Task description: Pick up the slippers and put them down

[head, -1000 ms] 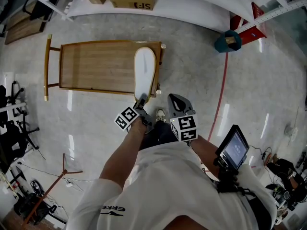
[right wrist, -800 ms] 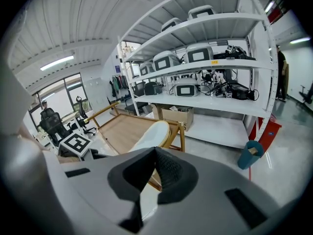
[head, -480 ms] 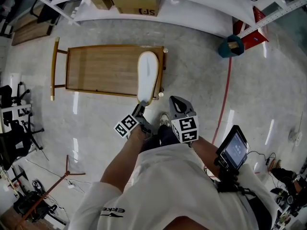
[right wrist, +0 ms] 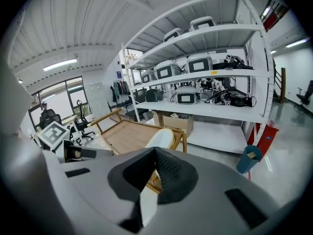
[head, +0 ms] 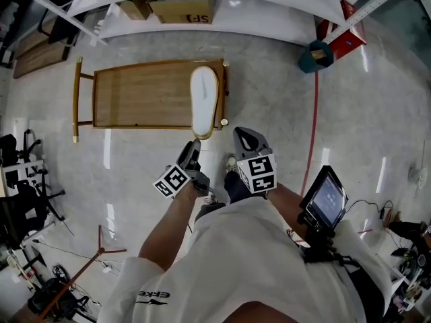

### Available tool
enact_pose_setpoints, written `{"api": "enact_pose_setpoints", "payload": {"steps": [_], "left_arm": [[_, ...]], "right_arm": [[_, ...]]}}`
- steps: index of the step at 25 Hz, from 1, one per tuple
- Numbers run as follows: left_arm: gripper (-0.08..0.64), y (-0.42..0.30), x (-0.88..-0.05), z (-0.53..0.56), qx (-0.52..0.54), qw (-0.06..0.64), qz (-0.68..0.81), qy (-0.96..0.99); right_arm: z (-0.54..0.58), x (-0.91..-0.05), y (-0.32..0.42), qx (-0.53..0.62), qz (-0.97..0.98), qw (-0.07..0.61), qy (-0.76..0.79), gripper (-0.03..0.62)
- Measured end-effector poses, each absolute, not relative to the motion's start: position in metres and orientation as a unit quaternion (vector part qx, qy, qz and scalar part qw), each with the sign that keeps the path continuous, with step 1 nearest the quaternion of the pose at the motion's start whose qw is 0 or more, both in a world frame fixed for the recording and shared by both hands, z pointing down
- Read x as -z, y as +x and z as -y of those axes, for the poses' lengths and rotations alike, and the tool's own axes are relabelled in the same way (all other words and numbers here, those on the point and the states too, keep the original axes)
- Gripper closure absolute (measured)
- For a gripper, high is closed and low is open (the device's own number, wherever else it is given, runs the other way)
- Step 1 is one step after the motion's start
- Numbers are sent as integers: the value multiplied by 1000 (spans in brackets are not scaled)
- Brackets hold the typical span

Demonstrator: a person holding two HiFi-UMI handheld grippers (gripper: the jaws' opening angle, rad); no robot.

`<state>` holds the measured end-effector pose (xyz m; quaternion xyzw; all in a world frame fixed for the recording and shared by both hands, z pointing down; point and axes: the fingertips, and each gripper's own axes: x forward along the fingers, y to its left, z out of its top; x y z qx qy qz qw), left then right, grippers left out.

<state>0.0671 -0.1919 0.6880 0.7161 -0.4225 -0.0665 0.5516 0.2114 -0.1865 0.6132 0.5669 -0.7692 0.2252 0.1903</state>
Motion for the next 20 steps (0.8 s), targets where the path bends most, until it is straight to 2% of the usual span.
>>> {"api": "enact_pose_setpoints", "payload": {"steps": [4,11,15,20], "left_arm": [[398,65,-652,182,76,506,394,763],[524,53,-597,153,82,420,364,827],[554,45,-573,131,85,382,352,850],[555,34,-540,99,87,330,342,875]], "right_arm": [[167,-603,203,-214,764,188,579,588],[133,-576,177,-189,764,174,591,588],[110,-560,161,-176,766,161,597,588],[76,-536,145,-171,765,133,606,588]]}}
